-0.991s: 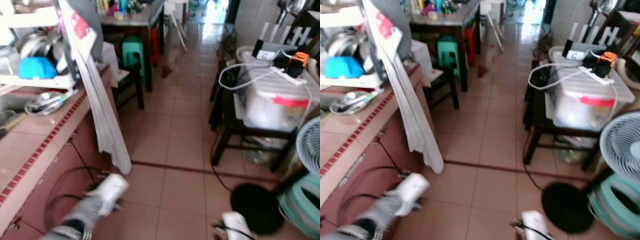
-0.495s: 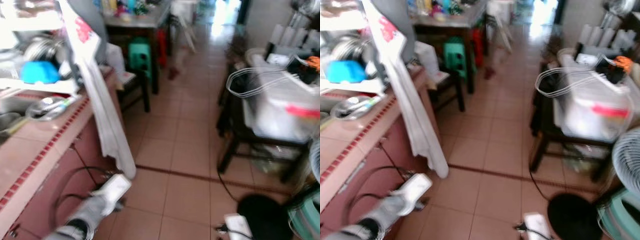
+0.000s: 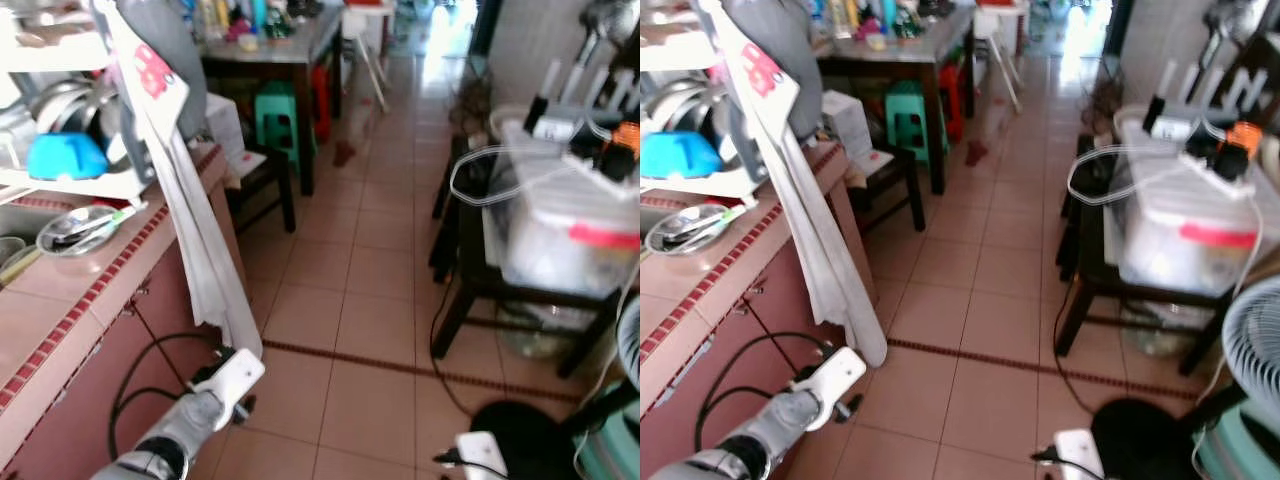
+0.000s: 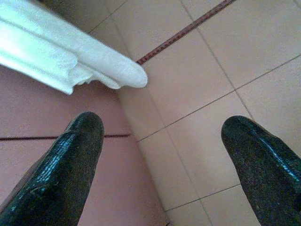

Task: Kitchen organization

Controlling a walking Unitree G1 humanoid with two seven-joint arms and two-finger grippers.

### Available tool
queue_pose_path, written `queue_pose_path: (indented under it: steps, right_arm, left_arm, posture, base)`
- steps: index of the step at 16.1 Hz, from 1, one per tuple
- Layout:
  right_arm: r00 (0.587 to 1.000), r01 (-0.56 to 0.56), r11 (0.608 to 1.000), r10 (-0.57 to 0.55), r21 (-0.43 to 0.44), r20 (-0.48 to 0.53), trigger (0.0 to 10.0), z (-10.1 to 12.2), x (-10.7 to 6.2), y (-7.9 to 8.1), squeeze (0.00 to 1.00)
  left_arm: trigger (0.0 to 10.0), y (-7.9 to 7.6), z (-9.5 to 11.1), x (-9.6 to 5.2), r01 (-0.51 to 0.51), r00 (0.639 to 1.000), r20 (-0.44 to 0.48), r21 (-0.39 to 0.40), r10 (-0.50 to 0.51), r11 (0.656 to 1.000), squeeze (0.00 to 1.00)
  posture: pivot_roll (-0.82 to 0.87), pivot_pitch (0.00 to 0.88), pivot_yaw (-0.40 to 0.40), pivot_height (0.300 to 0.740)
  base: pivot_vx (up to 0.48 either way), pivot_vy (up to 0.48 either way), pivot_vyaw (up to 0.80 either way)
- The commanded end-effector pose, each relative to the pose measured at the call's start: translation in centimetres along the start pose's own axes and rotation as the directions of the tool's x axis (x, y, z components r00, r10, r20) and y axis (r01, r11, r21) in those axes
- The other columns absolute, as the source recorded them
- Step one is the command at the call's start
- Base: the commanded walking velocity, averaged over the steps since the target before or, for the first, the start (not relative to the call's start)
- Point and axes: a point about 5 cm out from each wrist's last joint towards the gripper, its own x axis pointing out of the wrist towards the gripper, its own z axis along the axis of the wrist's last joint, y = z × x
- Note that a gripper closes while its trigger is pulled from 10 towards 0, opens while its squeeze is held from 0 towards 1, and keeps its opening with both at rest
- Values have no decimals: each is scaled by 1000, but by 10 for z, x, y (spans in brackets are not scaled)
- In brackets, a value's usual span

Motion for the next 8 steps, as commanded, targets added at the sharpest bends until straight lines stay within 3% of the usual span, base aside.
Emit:
queue_pose_path:
  steps: [1,8]
  right_arm:
    - [999,-33,999,32,0,26,10000,10,2,14,0]
    - [999,-33,999,33,1,25,10000,9,2,14,0]
  left_arm:
    - [10000,14,-9,-4,-34,999,-30,12,35,999,0]
    - [10000,14,-9,-4,-34,999,-31,13,34,999,0]
  posture:
    - [131,0,35,740]
    - [131,0,36,740]
  base:
    - [349,0,0]
    - [353,0,0]
